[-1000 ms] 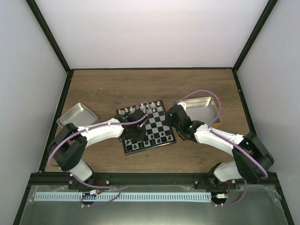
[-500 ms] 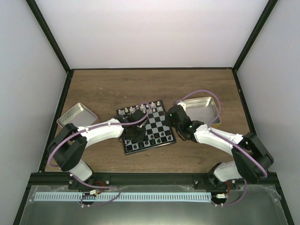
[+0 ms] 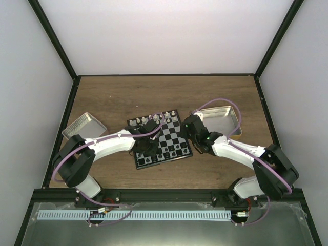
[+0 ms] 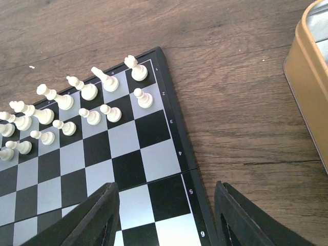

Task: Set up the chess pieces on the board
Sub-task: Place the chess piece on the chessboard.

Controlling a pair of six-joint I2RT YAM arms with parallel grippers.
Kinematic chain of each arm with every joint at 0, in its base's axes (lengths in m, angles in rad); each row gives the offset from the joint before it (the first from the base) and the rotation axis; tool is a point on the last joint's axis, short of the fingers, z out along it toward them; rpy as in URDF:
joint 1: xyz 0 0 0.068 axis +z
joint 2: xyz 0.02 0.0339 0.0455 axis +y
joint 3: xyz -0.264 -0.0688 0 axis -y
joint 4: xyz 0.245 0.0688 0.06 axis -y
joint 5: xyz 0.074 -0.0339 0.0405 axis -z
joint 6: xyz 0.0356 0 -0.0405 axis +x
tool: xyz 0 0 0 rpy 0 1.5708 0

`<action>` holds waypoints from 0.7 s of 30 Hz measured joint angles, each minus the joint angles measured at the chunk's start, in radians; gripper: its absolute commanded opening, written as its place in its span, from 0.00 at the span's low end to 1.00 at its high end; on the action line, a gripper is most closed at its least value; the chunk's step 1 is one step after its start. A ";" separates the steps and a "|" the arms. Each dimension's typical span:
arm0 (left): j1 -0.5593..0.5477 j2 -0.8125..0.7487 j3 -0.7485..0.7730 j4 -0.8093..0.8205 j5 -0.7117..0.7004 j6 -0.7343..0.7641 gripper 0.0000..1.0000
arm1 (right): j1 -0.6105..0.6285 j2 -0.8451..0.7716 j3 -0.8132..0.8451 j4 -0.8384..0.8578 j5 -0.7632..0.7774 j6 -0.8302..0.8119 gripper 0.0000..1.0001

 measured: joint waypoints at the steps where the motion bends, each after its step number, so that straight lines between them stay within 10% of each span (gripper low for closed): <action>1: 0.000 0.000 0.000 0.000 0.001 -0.001 0.27 | 0.000 0.000 0.000 0.000 -0.001 0.000 0.53; 21: 0.001 -0.079 0.013 0.013 -0.101 -0.034 0.42 | 0.000 0.009 0.009 -0.002 -0.043 -0.008 0.53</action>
